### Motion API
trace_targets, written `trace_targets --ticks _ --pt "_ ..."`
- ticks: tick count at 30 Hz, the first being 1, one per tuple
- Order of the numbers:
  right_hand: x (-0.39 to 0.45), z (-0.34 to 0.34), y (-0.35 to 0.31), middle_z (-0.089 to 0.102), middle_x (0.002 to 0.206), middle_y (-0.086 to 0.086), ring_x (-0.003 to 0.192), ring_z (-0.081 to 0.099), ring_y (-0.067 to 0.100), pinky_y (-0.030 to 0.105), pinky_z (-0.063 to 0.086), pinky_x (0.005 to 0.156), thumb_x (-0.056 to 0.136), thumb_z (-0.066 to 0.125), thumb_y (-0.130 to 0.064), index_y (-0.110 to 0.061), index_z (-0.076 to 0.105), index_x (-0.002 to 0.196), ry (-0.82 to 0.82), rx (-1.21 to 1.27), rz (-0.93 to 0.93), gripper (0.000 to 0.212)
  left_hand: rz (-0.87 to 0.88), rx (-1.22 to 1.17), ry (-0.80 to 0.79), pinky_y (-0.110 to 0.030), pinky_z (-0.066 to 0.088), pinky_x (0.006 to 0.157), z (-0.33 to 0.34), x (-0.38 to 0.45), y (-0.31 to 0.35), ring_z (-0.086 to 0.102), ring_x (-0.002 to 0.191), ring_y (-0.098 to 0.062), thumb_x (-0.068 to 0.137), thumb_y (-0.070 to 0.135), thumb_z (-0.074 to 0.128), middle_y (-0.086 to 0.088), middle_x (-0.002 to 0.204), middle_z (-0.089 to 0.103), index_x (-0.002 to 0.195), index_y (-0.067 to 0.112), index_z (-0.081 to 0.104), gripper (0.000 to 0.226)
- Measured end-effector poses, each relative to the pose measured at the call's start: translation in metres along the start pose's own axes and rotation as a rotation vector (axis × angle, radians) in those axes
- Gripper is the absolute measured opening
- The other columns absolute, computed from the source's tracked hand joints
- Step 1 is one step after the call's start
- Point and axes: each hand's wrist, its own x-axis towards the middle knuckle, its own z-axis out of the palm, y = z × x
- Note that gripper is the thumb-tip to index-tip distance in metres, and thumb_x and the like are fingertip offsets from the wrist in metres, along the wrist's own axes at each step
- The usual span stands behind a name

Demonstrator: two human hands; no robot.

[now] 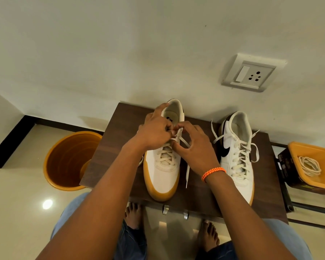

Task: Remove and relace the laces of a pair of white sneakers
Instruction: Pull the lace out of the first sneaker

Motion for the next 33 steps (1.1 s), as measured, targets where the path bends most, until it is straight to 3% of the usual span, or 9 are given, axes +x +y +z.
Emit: trace_targets --ticks 3,8,12,16,20,25,28,31,33 --pt "0.000 -0.001 0.000 0.053 0.116 -0.010 0.096 0.059 0.010 0.027 0.054 0.075 0.089 0.073 -0.046 -0.047 0.052 0.128 0.002 -0.033 0.005 0.044 -0.038 -0.196 -0.002 -0.051 0.034 0.118 -0.006 0.001 0.001 0.026 0.151 -0.025 0.102 0.019 0.065 0.019 0.169 0.016 0.090 0.022 0.076 0.017" --pt "0.000 -0.001 0.002 0.054 0.114 -0.011 0.091 0.059 0.007 0.024 0.052 0.071 0.088 0.073 -0.049 -0.048 0.052 0.124 0.005 -0.054 0.008 0.042 -0.189 -0.843 0.237 -0.039 0.051 0.099 -0.034 -0.003 -0.004 0.060 0.122 -0.019 0.108 0.015 0.054 -0.001 0.133 0.062 0.131 0.016 0.064 0.026" --pt "0.000 0.000 0.001 0.054 0.112 -0.009 0.091 0.059 0.007 0.024 0.052 0.073 0.088 0.074 -0.046 -0.046 0.053 0.125 0.006 -0.039 0.005 0.042 -0.044 -0.392 0.267 -0.025 0.048 0.085 -0.032 -0.005 -0.007 0.059 0.111 -0.008 0.107 0.015 0.054 0.003 0.125 0.061 0.109 0.021 0.068 0.015" --pt "0.000 0.000 0.000 0.053 0.113 -0.009 0.093 0.060 0.008 0.029 0.056 0.077 0.089 0.074 -0.046 -0.047 0.051 0.132 0.005 -0.024 0.003 0.049 0.024 -0.131 0.039 -0.055 0.031 0.121 -0.016 -0.002 -0.004 0.029 0.152 -0.024 0.106 0.030 0.058 0.009 0.165 0.031 0.109 0.041 0.076 0.021" --pt "-0.001 -0.001 0.001 0.054 0.115 -0.009 0.093 0.061 0.008 0.032 0.058 0.079 0.089 0.073 -0.045 -0.046 0.052 0.131 0.006 -0.004 -0.001 0.046 0.023 0.065 -0.082 -0.067 0.018 0.124 -0.004 -0.003 0.003 0.008 0.158 -0.029 0.101 0.028 0.065 0.015 0.174 0.005 0.118 0.031 0.078 0.021" --pt "0.000 0.001 0.002 0.054 0.115 -0.010 0.090 0.060 0.009 0.033 0.058 0.076 0.089 0.072 -0.047 -0.046 0.051 0.133 0.004 -0.044 -0.003 0.049 0.020 0.005 -0.005 -0.060 0.033 0.118 -0.004 -0.001 0.000 0.022 0.153 -0.027 0.094 0.026 0.074 0.017 0.169 0.022 0.092 0.027 0.082 0.008" --pt "0.001 0.001 0.001 0.054 0.110 -0.010 0.089 0.060 0.008 0.036 0.060 0.074 0.090 0.071 -0.049 -0.047 0.049 0.133 0.000 -0.076 0.006 0.049 -0.006 -0.243 0.129 -0.046 0.047 0.109 -0.014 0.001 -0.002 0.042 0.140 -0.018 0.092 0.019 0.074 0.014 0.158 0.037 0.075 0.027 0.078 0.019" --pt "0.001 0.000 0.002 0.057 0.102 -0.011 0.089 0.060 0.008 0.039 0.060 0.074 0.089 0.070 -0.049 -0.049 0.049 0.130 -0.008 -0.075 -0.006 0.046 -0.088 -0.425 0.318 -0.028 0.047 0.095 -0.028 -0.001 -0.002 0.055 0.118 -0.005 0.095 0.013 0.068 0.009 0.144 0.049 0.082 0.016 0.076 0.016" --pt "0.000 0.000 0.002 0.060 0.091 -0.010 0.082 0.061 0.009 0.042 0.060 0.072 0.090 0.071 -0.047 -0.049 0.050 0.127 -0.020 -0.059 -0.007 0.042 -0.135 -0.477 0.448 -0.029 0.050 0.083 -0.033 -0.002 -0.005 0.057 0.098 -0.003 0.094 0.013 0.069 0.004 0.125 0.059 0.082 0.019 0.070 0.014"
